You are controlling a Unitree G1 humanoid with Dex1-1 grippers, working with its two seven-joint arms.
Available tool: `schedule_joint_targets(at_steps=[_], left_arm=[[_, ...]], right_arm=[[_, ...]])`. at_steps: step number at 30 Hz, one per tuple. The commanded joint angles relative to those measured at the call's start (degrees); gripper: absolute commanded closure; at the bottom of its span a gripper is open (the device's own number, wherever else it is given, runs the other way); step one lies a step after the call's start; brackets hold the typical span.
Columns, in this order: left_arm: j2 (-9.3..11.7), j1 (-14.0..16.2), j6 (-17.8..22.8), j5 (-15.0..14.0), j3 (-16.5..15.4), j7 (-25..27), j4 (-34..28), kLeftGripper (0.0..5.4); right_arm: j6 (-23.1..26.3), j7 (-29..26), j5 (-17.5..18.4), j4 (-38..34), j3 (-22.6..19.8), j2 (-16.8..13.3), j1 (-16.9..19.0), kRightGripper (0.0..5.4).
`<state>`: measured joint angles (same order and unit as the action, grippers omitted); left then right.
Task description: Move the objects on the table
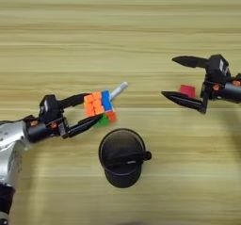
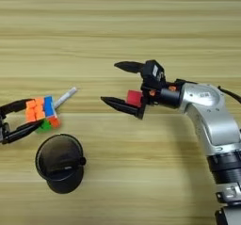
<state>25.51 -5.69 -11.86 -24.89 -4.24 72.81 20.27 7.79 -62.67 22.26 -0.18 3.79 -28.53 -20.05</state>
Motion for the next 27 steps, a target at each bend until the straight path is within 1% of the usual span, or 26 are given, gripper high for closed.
schedule_joint_targets(at_steps=[1, 7, 14, 19, 20, 22, 23, 24, 25, 27], left_arm=[[0.8, -0.5, -0.9, 1.7, 0.1, 0.1, 3.4, 2.09], [0.2, 0.1, -3.6, 4.2, 1.2, -1.0, 5.9, 2.09], [0.2, 1.1, -4.4, 4.2, 1.3, -1.3, 5.9, 2.09], [0.3, 1.3, -4.6, 4.1, 1.2, -1.5, 6.1, 2.09], [0.3, 1.4, -4.6, 4.1, 1.2, -1.6, 6.1, 1.8], [0.2, 1.2, -4.6, 4.1, 1.1, -1.9, 6.1, 1.7], [0.2, 1.1, -4.7, 4.2, 1.1, -2.1, 6.1, 1.5], [0.2, 1.0, -4.8, 4.3, 1.1, -2.3, 6.2, 1.46], [0.2, 0.9, -4.8, 4.3, 1.1, -2.4, 6.3, 1.29], [0.2, 0.6, -4.9, 4.4, 1.1, -2.6, 6.4, 1.13]], right_arm=[[-0.4, 0.4, 0.5, -1.0, -0.8, -0.1, -0.7, 0.0], [-0.6, 0.4, 1.1, -1.3, -2.0, -0.7, -1.8, 0.0], [-0.7, 0.2, 0.9, -1.1, -2.6, -0.6, -2.2, 0.0], [-0.9, 0.3, 0.8, -1.1, -2.5, -0.6, -2.3, 0.0], [-0.9, 0.3, 0.8, -1.1, -2.5, -0.6, -2.3, 0.0], [-1.0, 0.3, 0.9, -1.1, -2.5, -0.6, -2.3, 0.0], [-1.0, 0.4, 0.9, -1.0, -2.5, -0.6, -2.4, 0.0], [-1.0, 0.3, 0.9, -0.9, -2.5, -0.6, -2.4, 0.0], [-1.1, 0.3, 0.8, -0.8, -2.5, -0.6, -2.5, 0.0], [-1.1, 0.4, 0.7, -0.6, -2.4, -0.5, -2.6, 0.0]])
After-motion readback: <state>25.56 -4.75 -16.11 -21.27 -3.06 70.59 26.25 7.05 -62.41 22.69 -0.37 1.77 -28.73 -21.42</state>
